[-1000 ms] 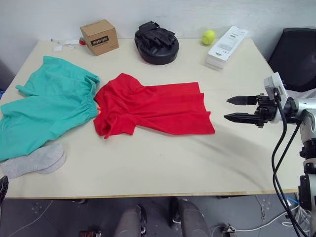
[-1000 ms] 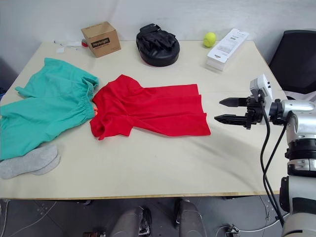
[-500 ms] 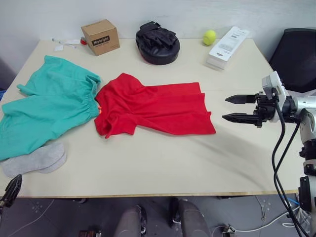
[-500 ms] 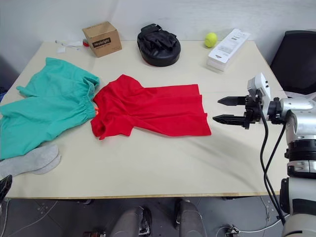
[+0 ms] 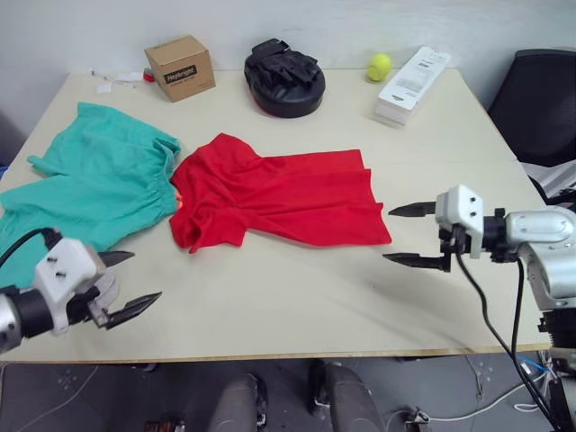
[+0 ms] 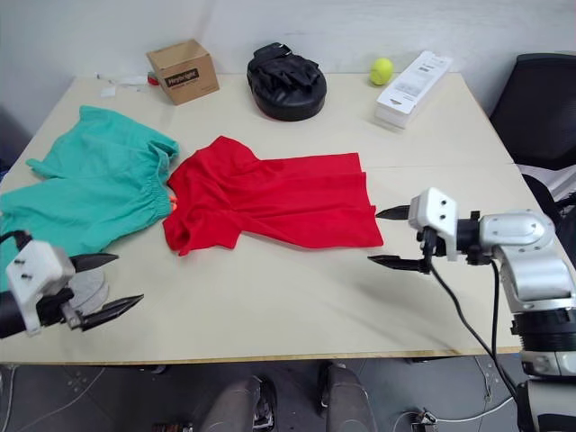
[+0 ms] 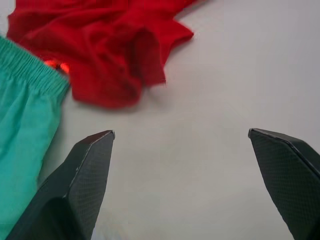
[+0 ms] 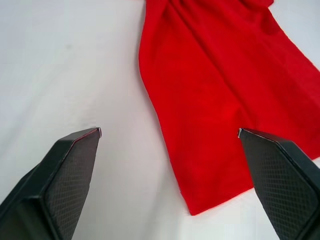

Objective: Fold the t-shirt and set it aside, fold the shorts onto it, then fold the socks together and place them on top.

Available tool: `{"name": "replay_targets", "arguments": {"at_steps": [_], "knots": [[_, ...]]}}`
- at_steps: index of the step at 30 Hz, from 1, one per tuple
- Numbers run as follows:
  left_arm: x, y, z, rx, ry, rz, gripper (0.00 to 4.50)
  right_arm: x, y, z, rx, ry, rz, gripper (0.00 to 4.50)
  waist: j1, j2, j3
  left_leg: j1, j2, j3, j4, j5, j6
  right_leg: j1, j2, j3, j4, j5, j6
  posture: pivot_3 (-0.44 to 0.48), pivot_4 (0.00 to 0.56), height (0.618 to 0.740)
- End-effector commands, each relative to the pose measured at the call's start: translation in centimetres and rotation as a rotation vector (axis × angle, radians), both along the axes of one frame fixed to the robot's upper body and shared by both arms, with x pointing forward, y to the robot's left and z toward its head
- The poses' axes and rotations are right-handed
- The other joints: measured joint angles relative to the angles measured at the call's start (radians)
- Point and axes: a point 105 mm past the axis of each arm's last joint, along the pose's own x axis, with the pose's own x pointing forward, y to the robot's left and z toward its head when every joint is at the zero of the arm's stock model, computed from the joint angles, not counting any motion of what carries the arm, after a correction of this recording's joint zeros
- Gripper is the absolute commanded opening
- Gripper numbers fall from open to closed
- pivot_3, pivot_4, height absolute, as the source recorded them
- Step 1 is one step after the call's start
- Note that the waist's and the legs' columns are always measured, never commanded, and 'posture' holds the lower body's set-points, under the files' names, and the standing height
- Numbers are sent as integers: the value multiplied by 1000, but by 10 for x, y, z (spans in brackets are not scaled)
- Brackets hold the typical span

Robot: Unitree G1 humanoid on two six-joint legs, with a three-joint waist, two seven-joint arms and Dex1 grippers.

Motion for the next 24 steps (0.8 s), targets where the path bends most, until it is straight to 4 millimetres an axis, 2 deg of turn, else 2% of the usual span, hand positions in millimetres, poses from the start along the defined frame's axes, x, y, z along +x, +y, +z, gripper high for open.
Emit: {"name": "replay_targets", "arguments": {"at_steps": [1, 4, 8, 17, 20, 24], "knots": [[9, -15, -8, -90, 96, -8, 4500, -3, 13, 11, 0, -118, 18, 4483, -3, 0, 0, 0, 0, 0, 0, 2, 2, 0, 1, 0, 0, 0, 0, 0, 150, 740], [33, -18, -18, -133, 94, 79, 4500, -7, 21, 6, 6, -142, 17, 4483, 2, 1, 0, 0, 0, 0, 0, 3, 1, 0, 1, 0, 1, 0, 0, 0, 150, 740], [53, -25, -24, -206, 104, 146, 4500, -7, 23, 0, 16, -143, -3, 4483, 7, 0, 1, 1, 0, 1, 0, 4, 1, 0, 1, 1, 4, 0, 0, 0, 150, 740], [62, -40, -36, -214, 128, 129, 4500, -6, 22, -10, 30, -127, -31, 4483, 7, 0, 0, 2, 0, 1, 1, 5, 1, 0, 1, 1, 5, 0, 0, 0, 150, 740], [63, -42, -37, -211, 133, 121, 3883, -5, 21, -17, 7, -130, -40, 4500, 8, 0, 0, 2, 0, 1, 1, 5, 1, 1, 1, 1, 5, 0, 0, 0, 150, 740], [68, -41, -38, -220, 138, 139, 2574, -3, 17, -28, -44, -159, -51, 4500, 7, 0, 0, 2, 0, 1, 2, 5, 1, 1, 1, 1, 6, 0, 0, 0, 150, 740]]}}
